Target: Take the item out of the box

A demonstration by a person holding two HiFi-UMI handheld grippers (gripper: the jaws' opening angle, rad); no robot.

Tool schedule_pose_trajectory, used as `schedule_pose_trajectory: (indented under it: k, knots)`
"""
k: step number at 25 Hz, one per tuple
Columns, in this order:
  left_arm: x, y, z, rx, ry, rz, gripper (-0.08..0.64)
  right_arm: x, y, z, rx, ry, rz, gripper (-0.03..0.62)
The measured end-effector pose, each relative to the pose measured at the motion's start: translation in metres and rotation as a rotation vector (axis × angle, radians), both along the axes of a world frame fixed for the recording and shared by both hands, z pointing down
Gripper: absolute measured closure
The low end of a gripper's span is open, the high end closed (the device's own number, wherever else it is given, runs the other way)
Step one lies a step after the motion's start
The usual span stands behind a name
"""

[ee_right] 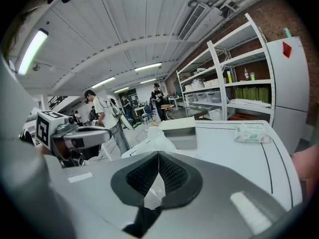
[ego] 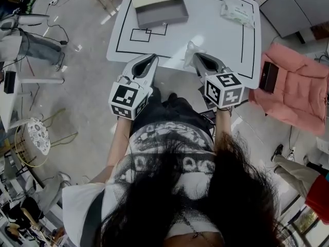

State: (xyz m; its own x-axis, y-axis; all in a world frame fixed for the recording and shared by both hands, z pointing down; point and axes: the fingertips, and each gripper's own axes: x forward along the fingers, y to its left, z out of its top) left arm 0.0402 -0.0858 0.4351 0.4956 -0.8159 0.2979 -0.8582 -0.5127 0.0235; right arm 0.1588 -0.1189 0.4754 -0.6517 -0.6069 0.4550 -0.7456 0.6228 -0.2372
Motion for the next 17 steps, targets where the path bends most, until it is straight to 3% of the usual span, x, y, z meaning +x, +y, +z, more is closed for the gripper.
schedule_pose_trajectory:
  k: [17]
  knots:
    - [0.001, -0.018, 0.004, 0.002, -0.007, 0.012, 0.56, 0.012, -0.022, -0.001, 0.015, -0.004, 0.038, 0.584]
